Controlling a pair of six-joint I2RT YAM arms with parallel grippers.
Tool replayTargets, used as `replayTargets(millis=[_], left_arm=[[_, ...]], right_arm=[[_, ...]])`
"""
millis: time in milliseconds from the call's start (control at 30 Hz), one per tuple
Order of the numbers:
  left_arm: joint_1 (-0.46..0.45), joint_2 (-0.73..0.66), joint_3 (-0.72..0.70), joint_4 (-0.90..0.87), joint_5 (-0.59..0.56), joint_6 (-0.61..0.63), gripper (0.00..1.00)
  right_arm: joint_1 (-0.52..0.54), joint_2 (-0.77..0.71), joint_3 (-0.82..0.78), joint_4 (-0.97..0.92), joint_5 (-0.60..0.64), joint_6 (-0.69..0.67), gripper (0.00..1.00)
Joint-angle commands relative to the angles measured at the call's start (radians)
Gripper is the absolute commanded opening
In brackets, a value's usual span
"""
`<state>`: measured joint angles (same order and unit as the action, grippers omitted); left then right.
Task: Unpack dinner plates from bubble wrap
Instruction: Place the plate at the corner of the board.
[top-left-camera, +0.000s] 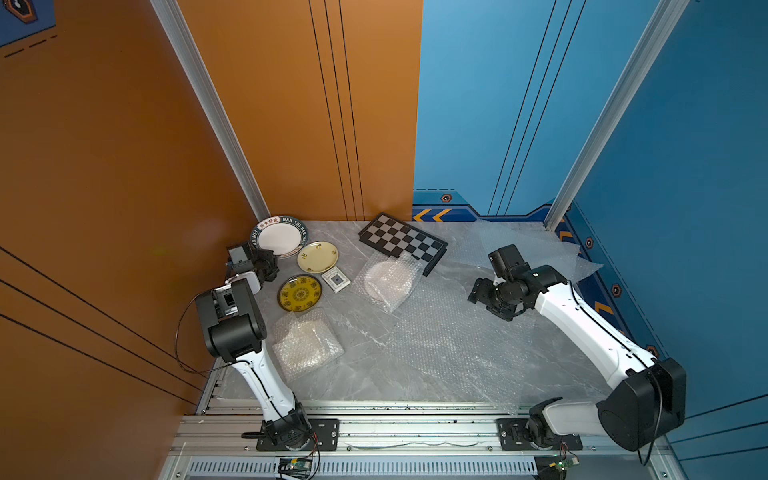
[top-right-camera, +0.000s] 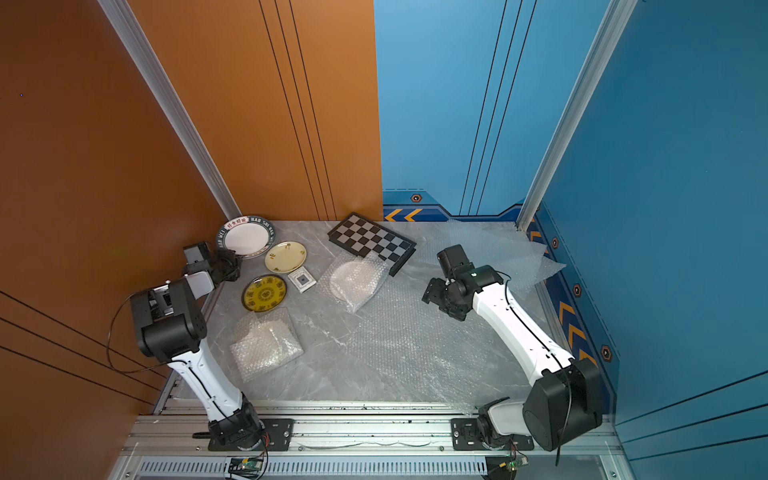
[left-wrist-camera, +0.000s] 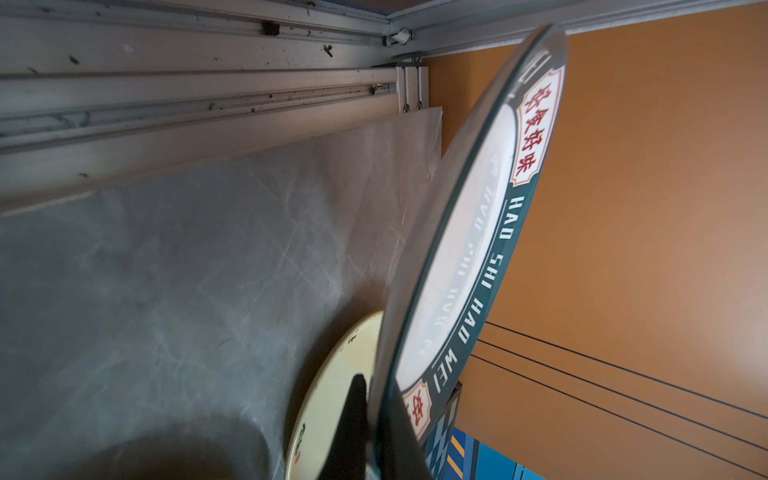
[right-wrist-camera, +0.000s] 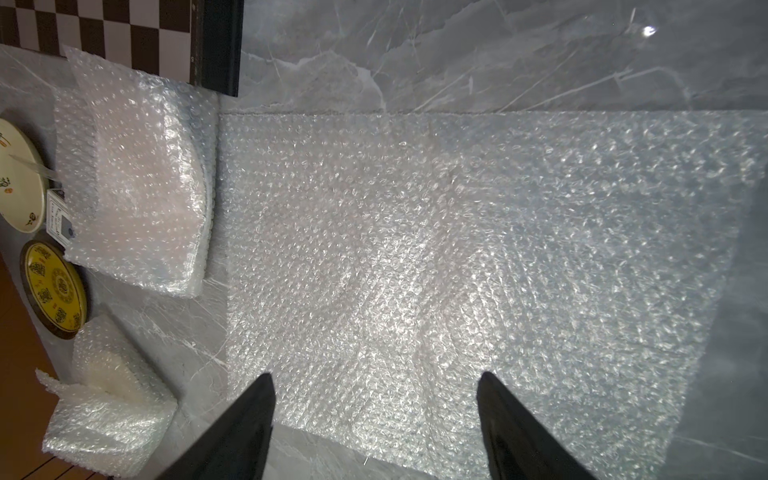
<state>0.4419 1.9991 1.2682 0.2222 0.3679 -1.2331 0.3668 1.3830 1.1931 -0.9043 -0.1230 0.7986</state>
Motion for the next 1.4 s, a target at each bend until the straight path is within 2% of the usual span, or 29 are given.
replayTargets(millis=[0, 500, 800, 1233, 1367], left_arm=[[0.0, 0.025, 0.043, 0.068, -0.018, -0.014, 0.0], [-0.009, 0.129, 0.095, 0.069, -0.051, -0.026, 0.0], [-0.04, 0.223, 0.175, 0.033, 0.022, -0.054, 0.0], [-0.097, 0.343, 0.359, -0.135, 0.135, -0.032, 0.0], [-0.121, 0.342, 0.353, -0.136, 0.15, -0.042, 0.0]], right_arm=[[0.016, 0.023, 0.033, 0.012, -0.007, 0.028, 0.78], [0.037, 0.063, 0.067, 0.018, -0.001, 0.047, 0.79], [0.044, 0.093, 0.09, 0.024, 0.005, 0.054, 0.79], [0.075, 0.126, 0.116, 0.026, 0.023, 0.068, 0.8], [0.08, 0.134, 0.118, 0.025, 0.029, 0.07, 0.8]])
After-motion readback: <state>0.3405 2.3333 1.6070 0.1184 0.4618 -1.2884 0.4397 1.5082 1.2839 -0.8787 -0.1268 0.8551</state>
